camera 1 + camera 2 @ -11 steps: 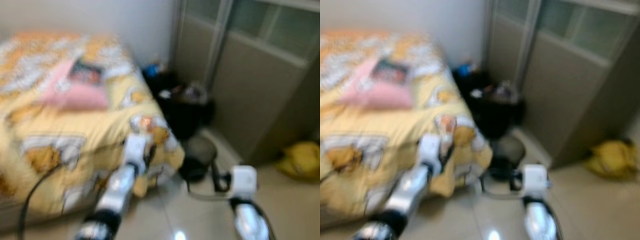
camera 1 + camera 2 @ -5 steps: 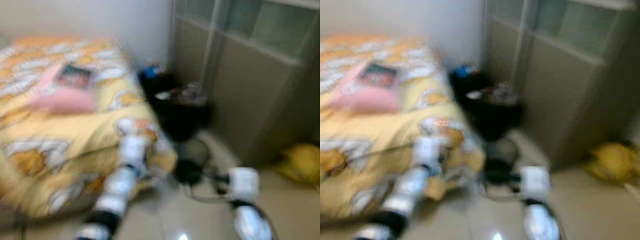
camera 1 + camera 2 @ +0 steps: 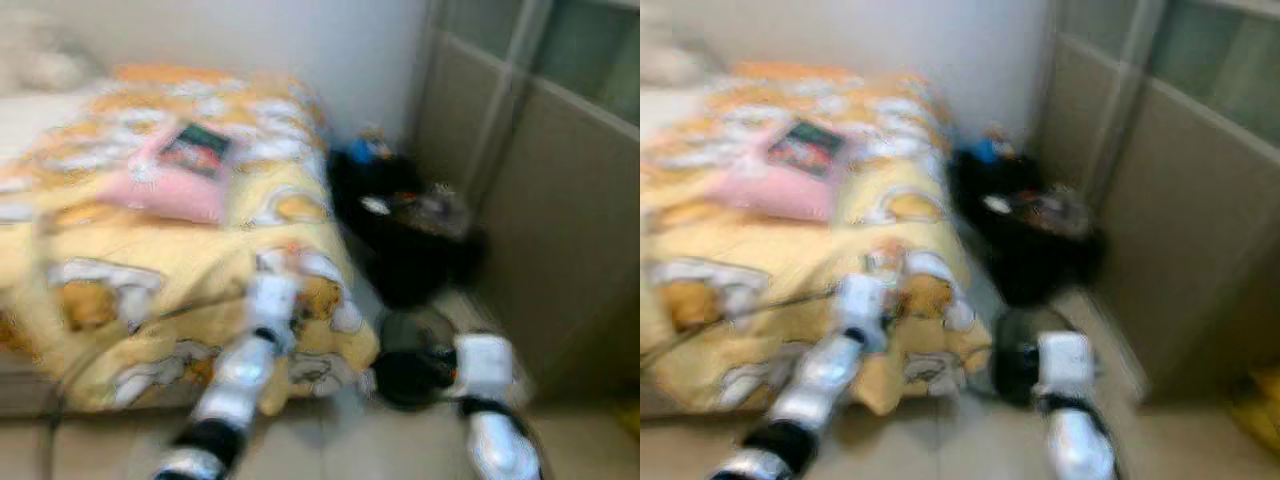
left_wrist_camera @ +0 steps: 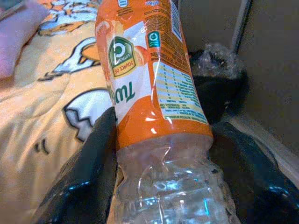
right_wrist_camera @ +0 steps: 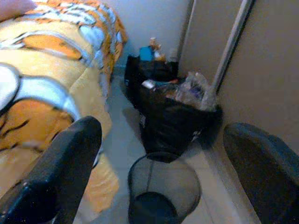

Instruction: Clean up the room

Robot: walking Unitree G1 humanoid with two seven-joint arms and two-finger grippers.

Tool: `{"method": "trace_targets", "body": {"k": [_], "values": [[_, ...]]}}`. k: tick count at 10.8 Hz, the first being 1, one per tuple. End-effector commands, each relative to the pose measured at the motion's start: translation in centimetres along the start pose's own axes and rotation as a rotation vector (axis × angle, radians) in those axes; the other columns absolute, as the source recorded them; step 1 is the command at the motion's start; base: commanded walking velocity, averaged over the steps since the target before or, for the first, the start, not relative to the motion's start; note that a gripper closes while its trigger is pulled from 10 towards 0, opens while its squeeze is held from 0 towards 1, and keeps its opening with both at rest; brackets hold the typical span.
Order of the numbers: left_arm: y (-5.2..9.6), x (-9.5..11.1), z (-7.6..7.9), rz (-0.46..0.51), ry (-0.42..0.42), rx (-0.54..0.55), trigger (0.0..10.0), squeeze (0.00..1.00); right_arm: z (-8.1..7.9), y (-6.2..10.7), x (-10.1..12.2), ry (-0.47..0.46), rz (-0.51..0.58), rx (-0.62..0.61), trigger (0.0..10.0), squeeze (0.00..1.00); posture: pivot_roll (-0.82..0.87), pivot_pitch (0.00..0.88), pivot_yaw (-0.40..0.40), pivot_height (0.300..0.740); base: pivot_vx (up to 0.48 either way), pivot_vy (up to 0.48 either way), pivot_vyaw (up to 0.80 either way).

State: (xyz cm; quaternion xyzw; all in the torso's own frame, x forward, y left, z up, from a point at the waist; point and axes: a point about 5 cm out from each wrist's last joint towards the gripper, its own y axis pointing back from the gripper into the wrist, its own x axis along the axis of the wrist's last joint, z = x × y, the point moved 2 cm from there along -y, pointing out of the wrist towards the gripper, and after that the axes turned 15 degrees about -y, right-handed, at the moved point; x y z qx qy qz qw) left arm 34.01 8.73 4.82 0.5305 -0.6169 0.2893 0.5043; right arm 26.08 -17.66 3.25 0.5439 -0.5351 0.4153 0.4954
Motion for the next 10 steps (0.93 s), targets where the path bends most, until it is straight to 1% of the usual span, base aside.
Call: {"method": "trace_targets", "body": {"k": [1,2,3,4,5,6,8,10], "values": [[0.0,0.3,-1.5,0.02,-0.01,0.038,10.0,0.0,-0.6,-0.3,0.4,-0.014,0.019,0.011,10.0,0.0,-0.09,0.0,0.005,0.74,0.345,-0.33,0.71],[0.0,0.3,-1.3,0.026,-0.01,0.029,10.0,0.0,-0.5,-0.3,0.4,-0.011,0.019,0.01,10.0,0.0,-0.09,0.0,0.005,0.74,0.345,-0.33,0.7],[0.0,0.5,-0.8,0.039,-0.004,0.005,10.0,0.0,-0.4,-0.1,0.4,-0.011,0.019,0.009,10.0,0.0,-0.09,0.0,0.004,0.74,0.311,-0.364,0.69],[-0.1,1.0,-0.2,0.068,0.046,-0.02,10.0,0.0,-0.3,0.0,0.4,-0.019,0.02,0.002,10.0,0.0,-0.1,0.0,0.003,0.74,0.0,0.0,0.0],[-0.1,1.1,0.1,0.078,0.069,-0.051,10.0,0.0,-0.4,0.1,0.4,-0.019,0.021,0.003,10.0,0.0,-0.1,0.0,0.003,0.74,0.0,0.0,0.0],[-0.1,1.6,0.1,0.112,0.035,-0.065,10.0,0.0,-0.7,0.2,0.3,-0.017,0.021,0.01,10.0,0.0,-0.1,0.0,0.003,0.74,0.262,-0.401,0.0],[-0.2,1.8,0.4,0.121,0.047,-0.085,10.0,0.0,-0.7,0.1,0.4,-0.013,0.021,0.009,10.0,0.0,-0.11,0.0,0.006,0.74,0.274,-0.39,0.0],[0.0,1.9,1.0,0.132,0.044,-0.108,10.0,0.0,-0.7,0.2,0.3,-0.012,0.013,0.012,10.0,0.0,-0.11,0.0,0.006,0.74,0.277,-0.386,-0.8]]}}
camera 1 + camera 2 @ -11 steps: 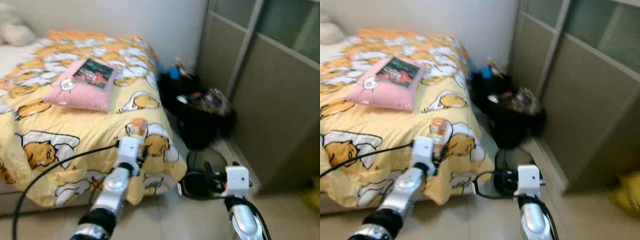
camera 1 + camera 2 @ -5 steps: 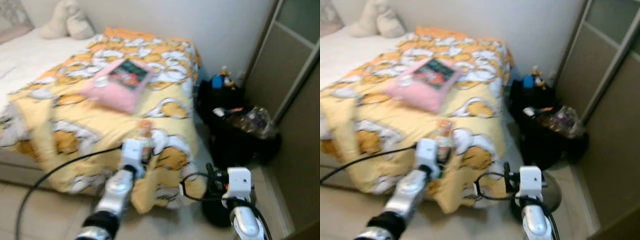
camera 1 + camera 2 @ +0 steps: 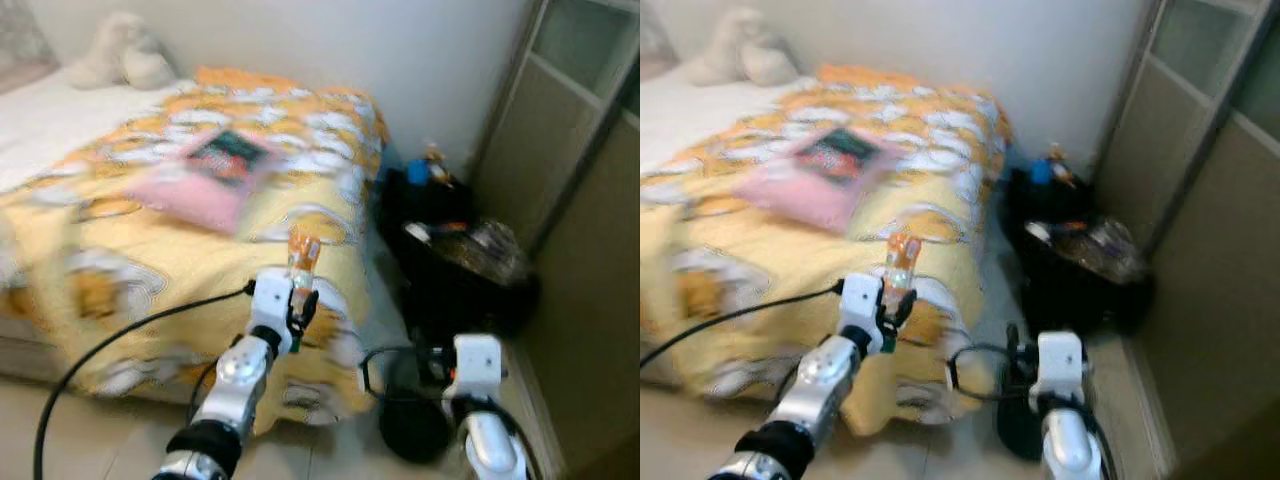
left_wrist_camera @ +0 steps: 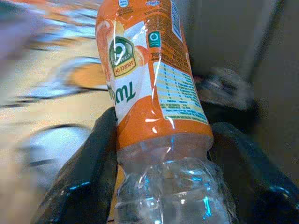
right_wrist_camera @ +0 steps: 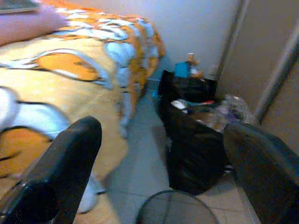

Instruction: Clean up the room

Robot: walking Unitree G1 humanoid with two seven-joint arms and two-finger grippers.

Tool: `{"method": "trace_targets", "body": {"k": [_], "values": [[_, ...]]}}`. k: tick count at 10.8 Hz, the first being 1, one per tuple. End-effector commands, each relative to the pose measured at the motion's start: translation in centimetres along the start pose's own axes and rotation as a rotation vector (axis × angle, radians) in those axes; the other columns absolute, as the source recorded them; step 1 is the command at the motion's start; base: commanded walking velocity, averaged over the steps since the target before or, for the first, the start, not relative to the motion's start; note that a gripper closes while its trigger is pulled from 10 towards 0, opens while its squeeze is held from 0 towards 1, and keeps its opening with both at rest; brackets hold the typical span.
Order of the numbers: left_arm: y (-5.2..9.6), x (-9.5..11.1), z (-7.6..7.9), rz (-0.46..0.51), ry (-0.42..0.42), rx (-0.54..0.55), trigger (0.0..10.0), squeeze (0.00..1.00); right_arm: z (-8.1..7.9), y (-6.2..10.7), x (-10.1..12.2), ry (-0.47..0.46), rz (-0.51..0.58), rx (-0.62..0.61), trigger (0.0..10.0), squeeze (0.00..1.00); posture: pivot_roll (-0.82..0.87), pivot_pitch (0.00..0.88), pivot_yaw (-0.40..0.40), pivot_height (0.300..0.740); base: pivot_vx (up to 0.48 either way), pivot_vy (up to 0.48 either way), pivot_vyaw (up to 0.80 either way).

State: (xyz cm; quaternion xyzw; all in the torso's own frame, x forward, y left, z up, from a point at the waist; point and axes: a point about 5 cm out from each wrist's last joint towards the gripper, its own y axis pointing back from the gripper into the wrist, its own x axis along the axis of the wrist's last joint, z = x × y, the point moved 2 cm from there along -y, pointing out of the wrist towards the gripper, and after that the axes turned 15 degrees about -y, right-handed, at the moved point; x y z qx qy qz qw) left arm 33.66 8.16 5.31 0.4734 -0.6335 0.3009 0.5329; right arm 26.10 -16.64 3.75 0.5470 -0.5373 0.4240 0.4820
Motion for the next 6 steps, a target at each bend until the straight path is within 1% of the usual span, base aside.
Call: {"method": "trace_targets", "body": {"k": [1,5,6], "values": [[-0.47,1.18,0.76,0.047,-0.025,-0.03,10.0,0.0,0.47,0.14,-0.03,0.004,-0.008,-0.011,10.0,0.0,-0.11,0.0,0.003,0.74,0.277,-0.386,0.0],[-0.51,1.38,1.62,0.058,-0.018,-0.056,10.0,0.0,0.45,0.1,0.07,0.002,-0.005,-0.006,10.0,0.0,-0.11,0.0,0.0,0.74,0.278,-0.387,0.0],[-0.57,1.39,1.63,0.055,-0.015,-0.052,10.0,0.0,0.45,0.19,0.07,0.001,-0.005,-0.005,10.0,0.0,-0.11,0.0,-0.001,0.74,0.277,-0.386,0.0]]}}
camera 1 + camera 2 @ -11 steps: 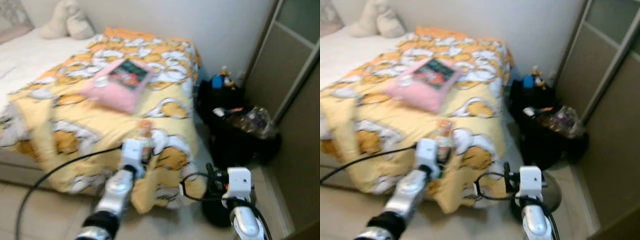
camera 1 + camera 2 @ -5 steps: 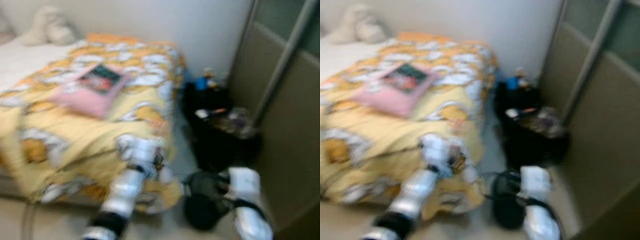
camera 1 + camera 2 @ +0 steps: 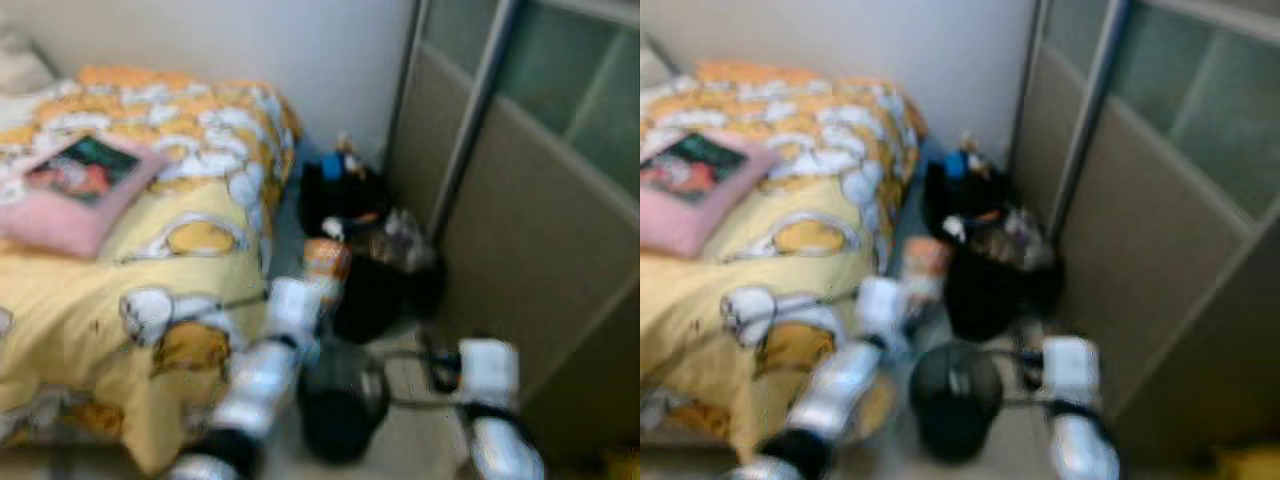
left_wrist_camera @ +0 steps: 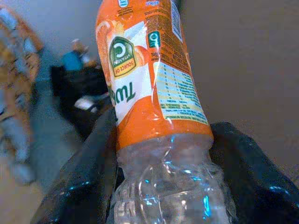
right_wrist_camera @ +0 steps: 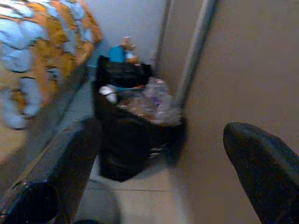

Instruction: Clean up the room

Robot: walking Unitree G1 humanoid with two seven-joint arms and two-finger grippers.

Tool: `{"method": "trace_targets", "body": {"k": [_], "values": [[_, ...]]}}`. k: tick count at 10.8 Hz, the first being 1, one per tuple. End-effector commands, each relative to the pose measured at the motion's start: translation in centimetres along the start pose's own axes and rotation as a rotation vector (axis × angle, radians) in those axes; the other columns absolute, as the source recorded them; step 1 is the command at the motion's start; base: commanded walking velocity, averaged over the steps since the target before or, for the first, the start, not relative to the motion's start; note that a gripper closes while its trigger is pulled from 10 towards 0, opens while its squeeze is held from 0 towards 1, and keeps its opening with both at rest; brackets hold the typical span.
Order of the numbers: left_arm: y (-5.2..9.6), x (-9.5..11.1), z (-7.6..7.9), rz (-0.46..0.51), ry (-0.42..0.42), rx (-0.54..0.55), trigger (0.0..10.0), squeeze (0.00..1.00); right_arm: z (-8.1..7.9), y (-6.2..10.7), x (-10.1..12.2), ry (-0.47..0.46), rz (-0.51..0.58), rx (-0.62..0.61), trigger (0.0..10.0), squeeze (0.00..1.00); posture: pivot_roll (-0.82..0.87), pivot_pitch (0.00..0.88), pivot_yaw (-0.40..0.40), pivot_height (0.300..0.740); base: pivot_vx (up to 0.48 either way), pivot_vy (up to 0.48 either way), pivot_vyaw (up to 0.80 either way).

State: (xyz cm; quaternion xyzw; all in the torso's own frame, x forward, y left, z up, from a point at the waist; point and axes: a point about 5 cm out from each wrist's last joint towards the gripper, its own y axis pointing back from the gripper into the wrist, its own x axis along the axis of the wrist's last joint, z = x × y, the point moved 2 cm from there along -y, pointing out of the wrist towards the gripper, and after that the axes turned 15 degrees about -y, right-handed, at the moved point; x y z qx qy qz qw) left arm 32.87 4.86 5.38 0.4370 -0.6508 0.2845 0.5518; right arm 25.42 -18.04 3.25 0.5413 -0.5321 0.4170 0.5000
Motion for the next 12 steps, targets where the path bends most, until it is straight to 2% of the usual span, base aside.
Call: {"method": "trace_targets", "body": {"k": [1,3,4,5,6,7,8,11,12], "values": [[0.0,0.4,-1.9,0.011,-0.03,0.052,10.0,0.0,-1.1,-0.3,0.4,-0.021,0.015,0.025,10.0,0.0,-0.12,0.0,-0.002,0.74,0.281,-0.386,0.0],[-0.2,-0.8,-3.8,-0.098,-0.022,0.157,10.0,0.0,-1.1,0.9,-0.1,-0.026,-0.013,0.044,10.0,0.0,-0.14,0.0,-0.015,0.74,0.36,-0.309,0.0],[-0.2,-1.1,-4.6,-0.134,-0.003,0.187,10.0,0.0,-1.1,1.4,-0.2,-0.025,-0.025,0.055,10.0,0.0,-0.14,0.0,-0.019,0.74,0.401,-0.259,0.0],[-0.1,-1.5,-4.9,-0.161,-0.021,0.181,10.0,0.0,-1.1,1.8,-0.4,-0.01,-0.033,0.07,10.0,0.0,-0.16,0.0,-0.012,0.74,0.0,0.0,0.0],[0.1,-1.5,-4.6,-0.135,-0.053,0.156,10.0,0.0,-1.0,2.0,-0.5,-0.012,-0.036,0.068,10.0,0.0,-0.16,0.0,-0.006,0.74,0.0,0.0,0.0],[0.3,-1.4,-4.9,-0.112,-0.048,0.18,10.0,0.0,-1.1,2.2,-0.5,-0.017,-0.04,0.067,10.0,0.0,-0.16,0.0,-0.002,0.74,0.0,0.0,0.0],[0.4,-1.5,-4.9,-0.113,-0.018,0.188,10.0,0.0,-1.4,2.4,-0.6,-0.029,-0.049,0.073,10.0,0.0,-0.16,0.0,-0.003,0.74,0.48,0.0,0.0],[-0.1,-1.7,-4.3,-0.151,-0.037,0.139,10.0,0.0,-1.9,3.6,-1.6,-0.039,-0.122,0.137,10.0,0.0,-0.17,0.018,-0.019,0.74,0.48,0.0,0.0],[0.0,-2.3,-5.1,-0.201,-0.05,0.175,10.0,0.0,-1.9,4.6,-2.0,-0.029,-0.158,0.166,10.0,0.0,-0.19,0.033,-0.025,0.74,0.48,0.0,0.0]]}}
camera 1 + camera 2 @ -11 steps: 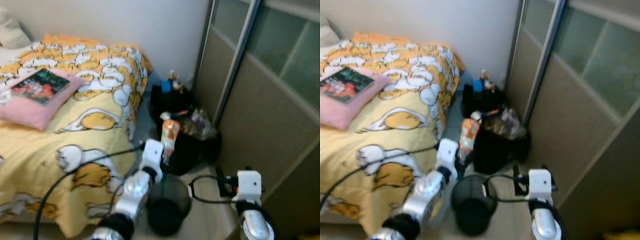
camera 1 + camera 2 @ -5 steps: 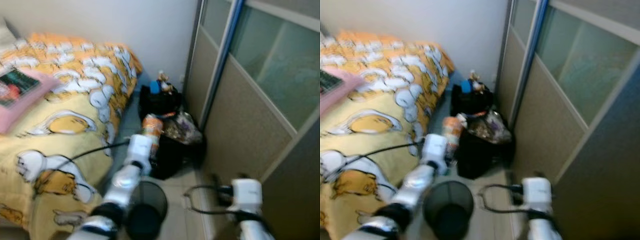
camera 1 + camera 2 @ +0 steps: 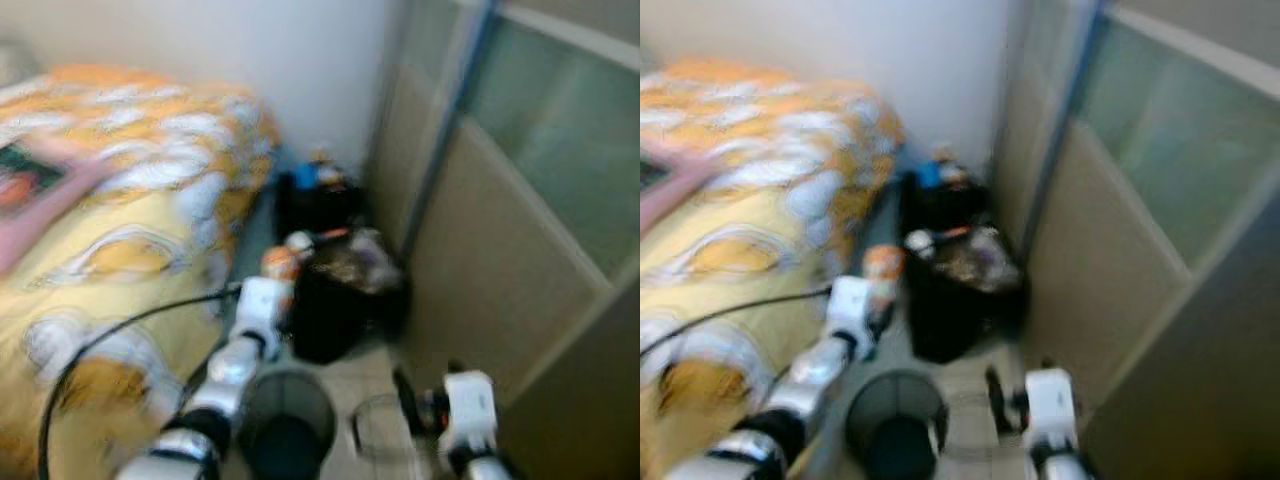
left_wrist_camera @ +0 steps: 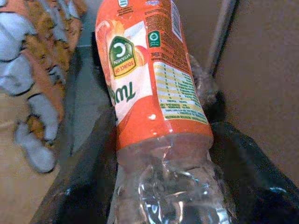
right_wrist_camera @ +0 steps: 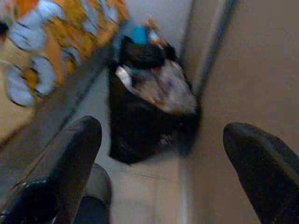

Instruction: Clean up the room

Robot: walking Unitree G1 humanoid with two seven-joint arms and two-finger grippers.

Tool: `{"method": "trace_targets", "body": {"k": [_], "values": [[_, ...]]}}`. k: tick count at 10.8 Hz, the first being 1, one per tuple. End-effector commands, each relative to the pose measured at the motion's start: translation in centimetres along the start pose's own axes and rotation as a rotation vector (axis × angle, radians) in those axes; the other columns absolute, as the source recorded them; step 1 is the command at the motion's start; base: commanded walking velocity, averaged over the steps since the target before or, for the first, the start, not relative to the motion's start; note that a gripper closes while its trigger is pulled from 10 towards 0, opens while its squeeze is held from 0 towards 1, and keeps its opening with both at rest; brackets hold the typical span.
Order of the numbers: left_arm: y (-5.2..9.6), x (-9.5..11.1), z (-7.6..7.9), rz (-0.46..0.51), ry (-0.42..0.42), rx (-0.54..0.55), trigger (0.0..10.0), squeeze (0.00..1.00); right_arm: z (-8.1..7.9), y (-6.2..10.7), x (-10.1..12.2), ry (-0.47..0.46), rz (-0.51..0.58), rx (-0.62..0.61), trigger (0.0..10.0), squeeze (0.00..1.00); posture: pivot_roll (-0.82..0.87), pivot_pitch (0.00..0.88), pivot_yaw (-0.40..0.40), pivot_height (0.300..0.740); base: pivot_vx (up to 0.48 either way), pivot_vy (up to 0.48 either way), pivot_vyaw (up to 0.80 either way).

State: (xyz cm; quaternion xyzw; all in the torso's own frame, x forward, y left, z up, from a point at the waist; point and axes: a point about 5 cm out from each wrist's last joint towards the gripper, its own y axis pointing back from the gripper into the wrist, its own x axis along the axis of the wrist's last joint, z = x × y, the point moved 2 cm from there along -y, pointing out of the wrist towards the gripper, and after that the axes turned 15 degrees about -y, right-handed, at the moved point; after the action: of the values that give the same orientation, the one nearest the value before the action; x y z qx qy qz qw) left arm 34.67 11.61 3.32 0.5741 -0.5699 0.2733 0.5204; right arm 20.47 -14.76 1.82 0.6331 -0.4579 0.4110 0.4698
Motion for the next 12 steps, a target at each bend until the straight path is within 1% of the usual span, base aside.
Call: {"method": "trace_targets", "body": {"k": [1,2,3,4,5,6,8,9,10,11,12], "values": [[-0.6,1.5,1.1,0.031,-0.004,-0.022,10.0,0.0,1.0,0.6,0.2,0.017,-0.011,-0.018,10.0,0.0,-0.21,0.045,-0.029,0.74,0.48,0.0,0.0],[-0.7,1.4,1.7,0.006,0.009,-0.048,10.0,0.0,1.9,1.6,0.1,0.019,-0.023,-0.051,10.0,0.0,-0.22,0.055,-0.036,0.74,0.0,0.0,0.0],[-0.7,1.4,2.5,-0.007,0.016,-0.081,10.0,0.0,2.1,2.0,0.2,0.019,-0.023,-0.059,10.0,0.0,-0.23,0.065,-0.043,0.74,0.0,0.0,0.0],[-0.9,1.3,3.8,-0.054,-0.008,-0.127,10.0,0.0,1.8,2.8,0.2,0.016,-0.048,-0.026,10.0,0.0,-0.25,0.085,-0.05,0.74,0.0,0.0,0.0],[-1.0,1.1,3.7,-0.094,-0.03,-0.107,10.0,0.0,1.5,3.4,0.4,0.03,-0.064,0.014,10.0,0.0,-0.27,0.104,-0.06,0.74,0.0,0.0,0.0],[-1.2,1.2,3.0,-0.114,-0.067,-0.074,10.0,0.0,0.5,3.7,0.7,0.044,-0.095,0.093,10.0,0.0,-0.32,0.137,-0.061,0.74,0.0,0.0,0.0],[-1.2,0.9,2.8,-0.139,-0.112,-0.063,10.0,0.0,0.0,3.6,1.7,0.035,-0.097,0.128,10.0,0.0,-0.34,0.175,-0.082,0.74,0.0,0.0,0.0],[-1.1,0.3,2.1,-0.175,-0.16,-0.025,10.0,0.0,-0.3,3.4,2.2,0.003,-0.105,0.137,10.0,0.0,-0.37,0.209,-0.096,0.74,0.0,0.0,0.0],[-0.8,-0.7,1.0,-0.225,-0.196,0.026,10.0,0.0,-0.5,2.7,2.1,-0.057,-0.124,0.131,10.0,0.0,-0.37,0.24,-0.108,0.74,0.0,0.0,0.0],[-0.6,-1.2,0.5,-0.248,-0.21,0.045,10.0,0.0,-0.7,2.7,2.0,-0.081,-0.14,0.145,10.0,0.0,-0.37,0.253,-0.11,0.74,0.0,0.0,0.0],[-0.1,-2.5,0.1,-0.302,-0.236,0.055,10.0,0.0,-1.0,2.1,1.5,-0.104,-0.185,0.181,10.0,0.0,-0.36,0.272,-0.112,0.74,0.0,0.0,0.0]]}}
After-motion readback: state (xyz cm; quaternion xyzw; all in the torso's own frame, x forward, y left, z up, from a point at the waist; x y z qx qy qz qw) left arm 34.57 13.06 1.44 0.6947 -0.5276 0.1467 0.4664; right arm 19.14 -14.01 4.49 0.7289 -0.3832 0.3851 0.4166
